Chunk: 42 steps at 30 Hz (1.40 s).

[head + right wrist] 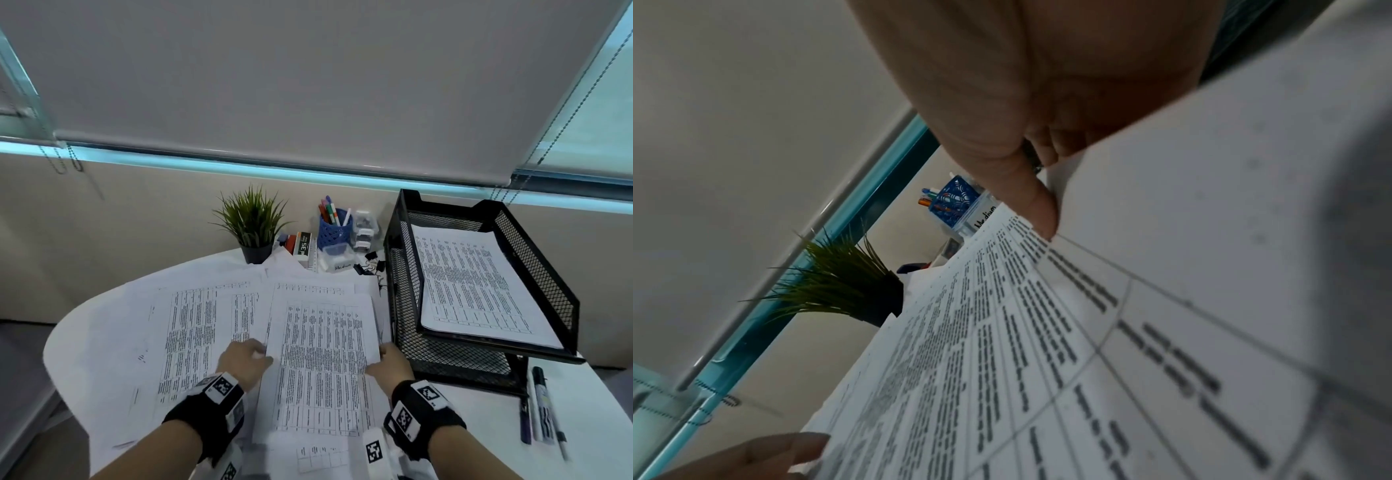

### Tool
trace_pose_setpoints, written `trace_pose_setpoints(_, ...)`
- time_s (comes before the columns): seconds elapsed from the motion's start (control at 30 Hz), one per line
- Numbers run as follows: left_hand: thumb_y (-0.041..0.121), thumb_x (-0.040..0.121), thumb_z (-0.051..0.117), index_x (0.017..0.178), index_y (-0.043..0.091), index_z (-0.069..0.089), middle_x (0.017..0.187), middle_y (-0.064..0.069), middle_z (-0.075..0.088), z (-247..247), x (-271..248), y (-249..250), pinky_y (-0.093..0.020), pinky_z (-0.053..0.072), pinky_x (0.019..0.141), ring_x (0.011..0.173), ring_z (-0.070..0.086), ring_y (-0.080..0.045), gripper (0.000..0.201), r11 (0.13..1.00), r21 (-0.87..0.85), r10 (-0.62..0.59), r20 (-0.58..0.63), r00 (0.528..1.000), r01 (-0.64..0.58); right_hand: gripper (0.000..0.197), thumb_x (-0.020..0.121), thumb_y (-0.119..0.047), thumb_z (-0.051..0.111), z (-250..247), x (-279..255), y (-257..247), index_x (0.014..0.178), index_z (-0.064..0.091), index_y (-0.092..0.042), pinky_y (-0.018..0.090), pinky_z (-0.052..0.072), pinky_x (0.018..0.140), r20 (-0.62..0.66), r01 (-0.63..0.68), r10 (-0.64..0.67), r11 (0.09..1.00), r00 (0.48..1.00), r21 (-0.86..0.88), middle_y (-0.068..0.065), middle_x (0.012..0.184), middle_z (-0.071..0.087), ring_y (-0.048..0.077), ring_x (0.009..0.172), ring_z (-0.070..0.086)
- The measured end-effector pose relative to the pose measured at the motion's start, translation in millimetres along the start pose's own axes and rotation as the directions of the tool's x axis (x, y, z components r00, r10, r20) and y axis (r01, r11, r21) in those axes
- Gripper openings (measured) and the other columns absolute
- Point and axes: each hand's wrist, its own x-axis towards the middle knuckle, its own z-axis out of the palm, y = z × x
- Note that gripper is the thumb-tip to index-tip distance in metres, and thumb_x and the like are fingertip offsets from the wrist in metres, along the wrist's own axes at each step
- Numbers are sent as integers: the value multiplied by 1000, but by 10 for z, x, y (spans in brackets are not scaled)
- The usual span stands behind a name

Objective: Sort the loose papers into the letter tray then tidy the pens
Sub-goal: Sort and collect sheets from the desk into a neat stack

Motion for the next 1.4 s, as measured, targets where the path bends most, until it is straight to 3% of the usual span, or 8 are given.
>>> trace_pose_setpoints(0.1,40,84,58,134,20,45,135,-12,45,-26,-15,-17,-34,46,97,116,51,-27,55,984,166,-59,-55,997,68,9,88,-6,55,-59,-42,33,96,58,-8,16,44,57,-16,58,-60,995,998,-79,-1,84,59,12,75,56)
trace_pose_setpoints(0.2,42,82,58,141,21,36,145,-8,33,-43,-30,-19,-38,42,102,128,39,-26,66,971,219,-80,-101,992,101,12,89,-10,50,-128,-127,51,78,55,-13,24,48,66,-40,79,-88,977,995,-198,0,83,60,14,76,55)
trace_pose_setpoints(0.37,14,80,63,100,11,68,99,-8,59,-7,-28,91,-27,48,85,91,56,-21,21,999,10,-39,-61,997,40,15,88,-12,48,-174,-282,90,78,56,-19,21,48,69,13,134,-136,948,991,-288,-2,89,65,13,80,60)
trace_pose_setpoints(0.53,15,88,58,89,11,61,88,-2,57,18,-34,117,-21,41,64,74,54,-16,5,998,-65,-14,9,1000,15,7,87,-14,56,-116,-276,151,93,58,-16,21,48,70,-18,126,-130,981,991,-145,0,96,65,16,88,60)
trace_pose_setpoints(1.0,-3,84,51,61,8,46,58,-6,46,-95,28,1,-25,41,53,48,46,-17,26,995,-21,-96,199,975,102,6,86,-10,56,-207,-234,229,92,56,-11,24,50,73,-119,64,-74,994,990,-88,4,97,65,18,84,59)
trace_pose_setpoints(1.1,14,82,56,82,10,64,82,-3,56,-140,26,20,-21,41,59,69,53,-18,9,993,77,-100,65,993,95,15,85,-21,62,-156,-261,218,96,56,-14,25,51,78,-71,64,-76,984,995,-165,2,101,65,17,89,61)
trace_pose_setpoints(1.2,42,81,58,121,23,56,128,-10,47,-167,22,25,-33,48,91,113,51,-27,44,951,236,-182,-92,979,199,35,82,-29,65,-66,-274,196,110,54,-12,25,50,82,-19,50,-56,972,998,-231,4,109,64,18,97,61)
trace_pose_setpoints(1.4,20,76,74,139,-3,28,132,-24,43,-213,108,50,-34,48,85,115,51,-37,80,925,-177,-360,-125,924,336,78,76,-47,68,68,-253,132,135,37,-6,30,44,98,50,-25,47,929,998,-369,15,133,41,28,120,46)
